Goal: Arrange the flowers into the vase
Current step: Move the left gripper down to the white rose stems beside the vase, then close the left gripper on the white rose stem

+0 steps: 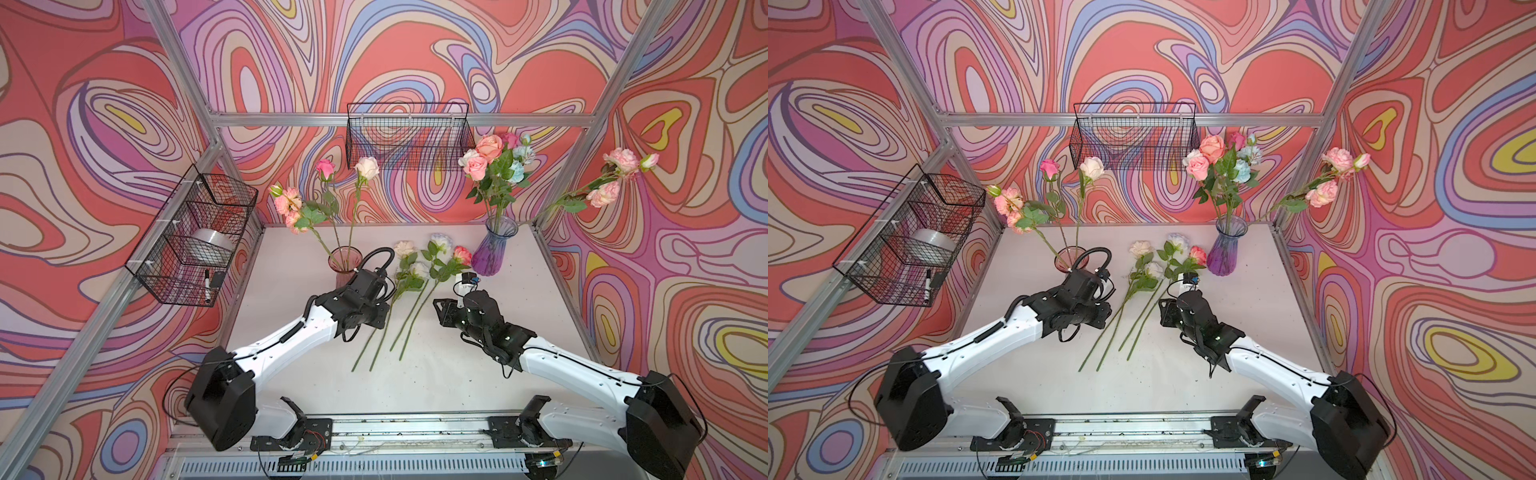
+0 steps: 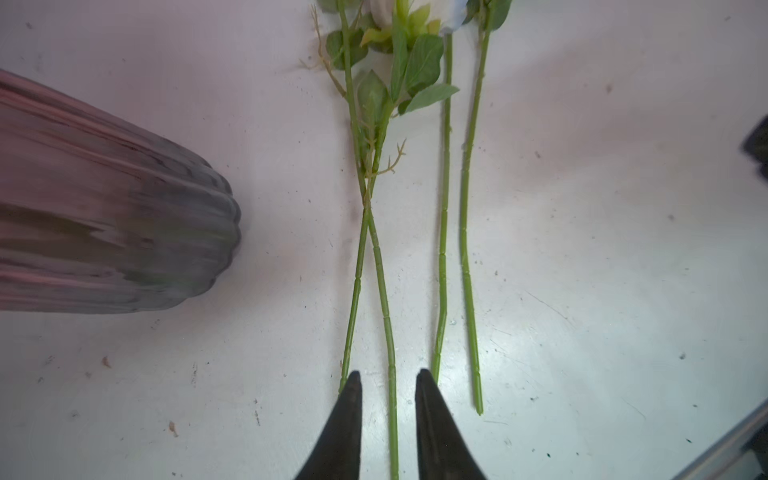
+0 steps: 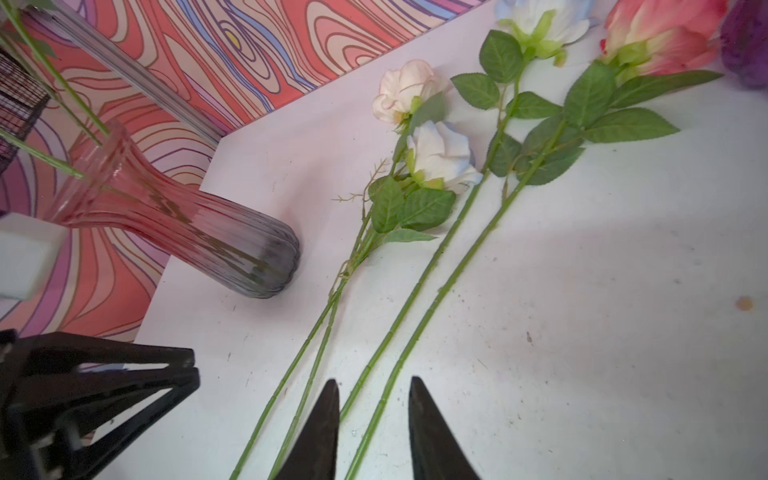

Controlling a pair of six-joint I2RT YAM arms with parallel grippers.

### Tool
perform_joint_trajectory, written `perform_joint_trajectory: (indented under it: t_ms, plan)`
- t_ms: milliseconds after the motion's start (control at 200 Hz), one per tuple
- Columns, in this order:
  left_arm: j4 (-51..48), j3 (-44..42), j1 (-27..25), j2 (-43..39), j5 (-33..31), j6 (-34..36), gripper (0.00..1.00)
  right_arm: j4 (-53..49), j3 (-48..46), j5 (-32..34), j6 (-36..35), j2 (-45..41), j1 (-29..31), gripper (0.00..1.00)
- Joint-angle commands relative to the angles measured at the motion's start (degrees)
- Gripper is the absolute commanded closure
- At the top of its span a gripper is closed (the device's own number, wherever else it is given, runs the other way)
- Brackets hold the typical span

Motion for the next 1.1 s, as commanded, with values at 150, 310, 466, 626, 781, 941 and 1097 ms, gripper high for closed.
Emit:
perform_joint_trajectory:
  t_ms: [150,310,466,626,781,941,1097]
  plan:
    - [0.75,3.96,-1.08,12.22,-5.74,1.52,0.78,-2.45,0.51,-0.71,-0.69,-0.15,-2.06,0.72]
    - [0.17,4.82,-0.90,16.22,-4.47,1.77,0.77,-1.87,0.15,-2.08,-0.97,-0.41,-2.63,0.71]
    - [-0.38,6.09,-0.90,20.27,-5.22,2.26,0.76,-1.26,-0.24,-3.02,-0.97,-0.43,-3.12,0.71]
    - [0.19,6.41,-0.35,22.52,-6.27,2.90,0.77,-1.08,-0.45,-3.73,-0.95,-0.60,-3.41,0.69]
    - [0.55,6.40,0.07,22.82,-6.12,3.47,0.79,-1.14,-0.74,-4.13,-0.88,-1.08,-3.48,0.69]
    - [-0.35,6.87,0.22,22.20,-4.33,4.18,0.85,-1.15,-0.59,-4.41,-0.89,-0.96,-3.50,0.68]
    - [-1.48,7.36,0.24,20.79,-3.98,4.49,0.95,-0.90,-0.40,-4.64,-0.66,-0.87,-3.59,0.68]
